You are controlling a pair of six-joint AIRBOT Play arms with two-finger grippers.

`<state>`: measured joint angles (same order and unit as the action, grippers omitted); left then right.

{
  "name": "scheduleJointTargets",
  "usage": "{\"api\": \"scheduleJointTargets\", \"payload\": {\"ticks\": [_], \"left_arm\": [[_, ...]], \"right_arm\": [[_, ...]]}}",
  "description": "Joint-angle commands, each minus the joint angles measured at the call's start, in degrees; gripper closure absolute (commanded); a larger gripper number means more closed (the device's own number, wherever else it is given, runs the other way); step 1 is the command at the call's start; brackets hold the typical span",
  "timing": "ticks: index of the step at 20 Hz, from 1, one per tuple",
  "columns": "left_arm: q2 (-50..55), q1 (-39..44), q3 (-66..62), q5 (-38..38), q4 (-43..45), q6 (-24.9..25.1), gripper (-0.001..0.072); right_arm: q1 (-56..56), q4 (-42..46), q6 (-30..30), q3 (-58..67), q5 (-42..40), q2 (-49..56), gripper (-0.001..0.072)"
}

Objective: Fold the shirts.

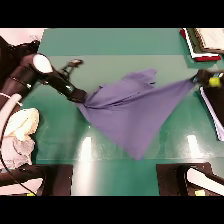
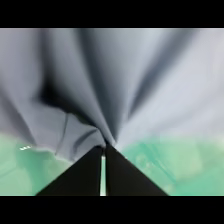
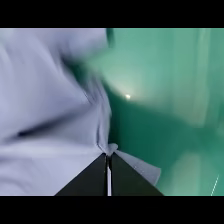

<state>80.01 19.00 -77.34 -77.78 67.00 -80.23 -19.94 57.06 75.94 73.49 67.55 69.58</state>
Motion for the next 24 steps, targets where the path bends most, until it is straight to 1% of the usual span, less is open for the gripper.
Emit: {"api": "scheduleJointTargets", "payload": {"ticks": [1, 2, 3, 4, 5, 6, 7, 9, 11, 14, 17, 20, 22, 24], "left_arm": [[-0.87, 13.66, 2.80, 2.21, -5.18, -0.74, 0.0683], [-0.85, 17.64, 3.13, 4.31, -5.84, -0.02, 0.0682], [-0.83, 21.31, 3.15, 6.93, -5.57, 1.99, 0.0682], [-0.85, 23.85, 3.13, 9.33, -5.53, 2.69, 0.0669], [-0.85, 25.05, 3.13, 10.64, -5.49, 2.64, 0.0393], [-0.92, 25.24, 3.13, 10.67, -5.46, 2.38, 0.0107], [-1.09, 24.59, 2.97, 9.40, -4.61, 1.66, 0.0100], [-1.62, 21.73, 2.60, 5.73, -2.49, -0.24, 0.0101], [-2.97, 17.11, 2.62, 4.50, -0.55, -0.44, 0.0101], [-4.20, 8.15, 3.98, 8.26, 2.03, -2.60, 0.0100], [-4.09, -0.02, 9.68, 15.43, 0.55, -5.66, 0.0100], [-2.86, -4.72, 17.22, 21.51, -4.07, -5.07, 0.0099], [-0.39, -4.96, 19.47, 22.60, -5.66, -4.72, 0.0098], [2.89, -4.33, 19.54, 22.71, -11.17, -1.18, 0.0084]], "right_arm": [[1.25, 0.00, 1.16, 15.74, 1.18, 5.60, 0.0695], [1.90, 0.00, 1.16, 18.43, 2.03, 7.19, 0.0694], [2.60, 0.02, 1.16, 20.28, 2.78, 8.39, 0.0693], [3.13, 0.00, 1.16, 21.92, 3.89, 9.40, 0.0691], [3.50, -0.02, 1.16, 23.32, 5.18, 10.14, 0.0651], [3.67, -0.09, 1.14, 24.37, 6.14, 10.62, 0.0432], [3.65, -0.13, 1.16, 25.11, 7.13, 10.73, 0.0301], [3.63, 0.04, 1.16, 26.10, 8.83, 10.21, 0.0300], [3.10, 0.00, 1.14, 26.03, 10.34, 8.57, 0.0301], [2.14, 0.17, 1.11, 26.03, 14.36, 6.14, 0.0301], [1.99, 0.02, 1.11, 26.01, 18.14, 4.37, 0.0301], [2.54, 0.04, 1.14, 26.01, 18.62, 2.93, 0.0301], [2.93, 0.07, 1.14, 25.11, 18.58, 1.97, 0.0301], [2.93, 0.13, 1.11, 21.07, 18.53, 0.20, 0.0301]]}}
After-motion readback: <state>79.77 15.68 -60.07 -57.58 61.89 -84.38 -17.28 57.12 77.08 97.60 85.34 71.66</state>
